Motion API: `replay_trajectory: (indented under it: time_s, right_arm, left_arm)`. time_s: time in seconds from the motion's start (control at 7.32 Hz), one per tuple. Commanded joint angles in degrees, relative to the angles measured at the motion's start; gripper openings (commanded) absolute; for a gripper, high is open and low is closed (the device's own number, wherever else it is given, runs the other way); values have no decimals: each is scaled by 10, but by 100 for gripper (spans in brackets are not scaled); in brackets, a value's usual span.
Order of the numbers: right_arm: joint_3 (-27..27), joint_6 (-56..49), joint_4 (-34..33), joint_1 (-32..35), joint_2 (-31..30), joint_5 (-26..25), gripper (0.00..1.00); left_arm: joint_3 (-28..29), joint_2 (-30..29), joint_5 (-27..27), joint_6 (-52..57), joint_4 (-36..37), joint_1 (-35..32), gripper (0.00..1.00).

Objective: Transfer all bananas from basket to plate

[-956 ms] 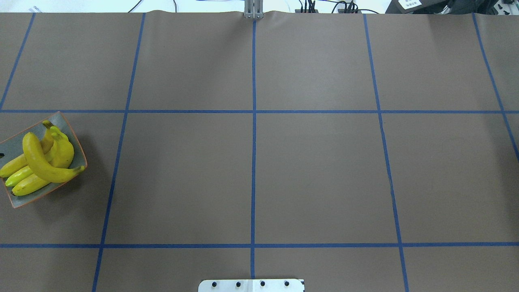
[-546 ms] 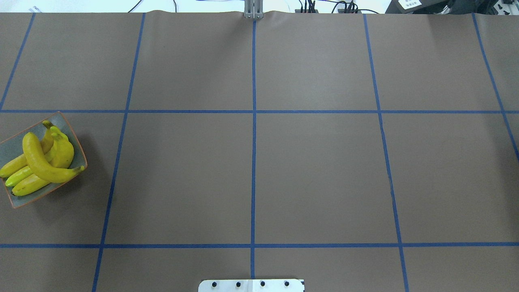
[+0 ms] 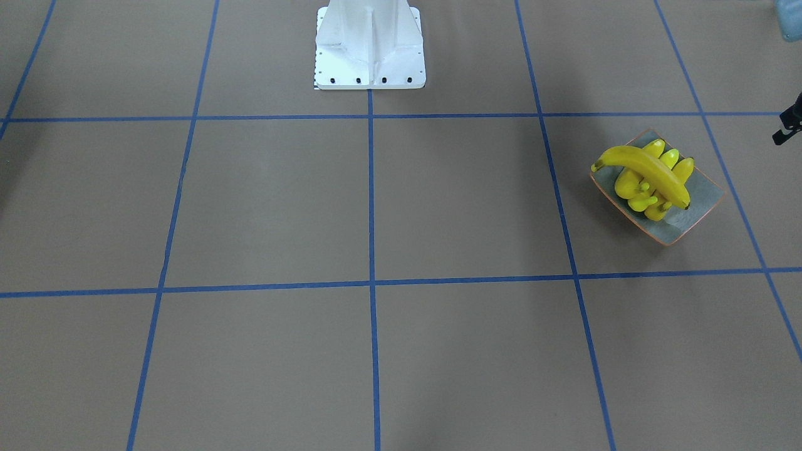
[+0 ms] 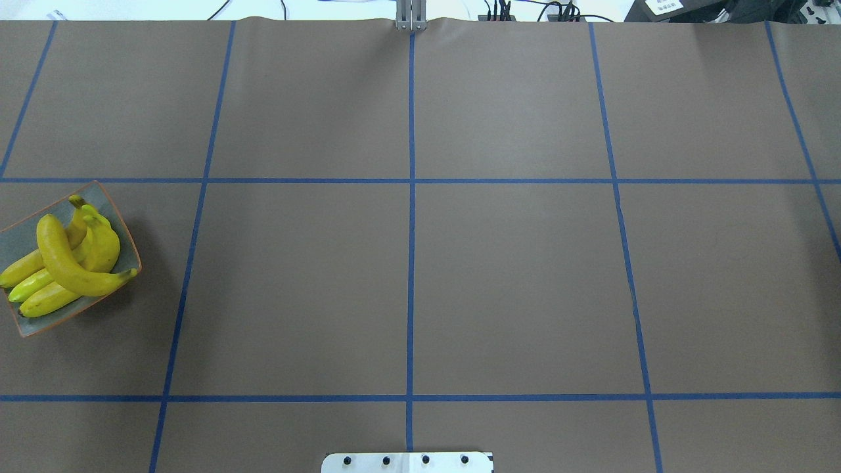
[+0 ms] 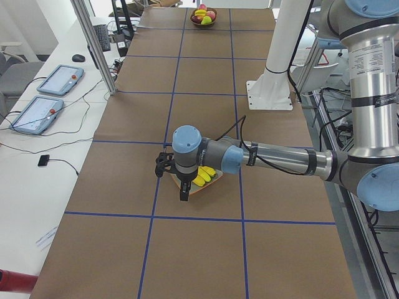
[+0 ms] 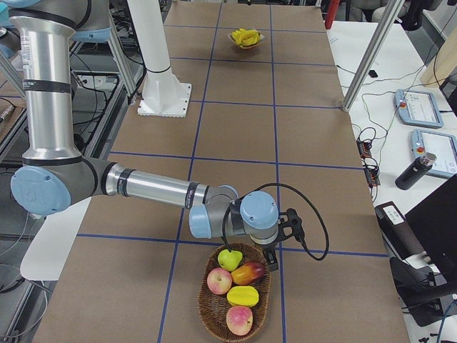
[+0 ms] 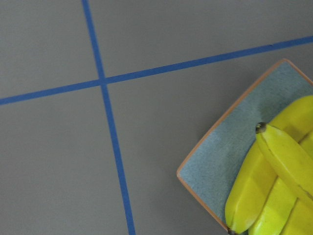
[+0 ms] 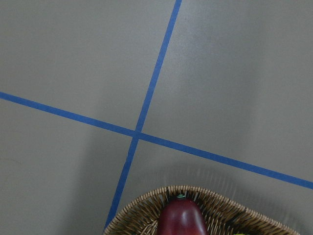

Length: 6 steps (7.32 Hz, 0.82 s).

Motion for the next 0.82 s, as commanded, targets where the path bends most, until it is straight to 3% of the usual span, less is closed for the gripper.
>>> replay_trajectory:
  time_s: [0.0,0.41,0.68]
  right_arm:
    - [1,1,-12,0,-3,-1,100]
    - [16,15,-111,0,19,-10,99]
    - [63,115,-129,-6,12,-36,99]
  left_arm:
    - [19,-1,-6,48,20,-15,100]
    - [21,11,-4,49,41,-61,100]
    - [15,42,-4,48,39,-86,100]
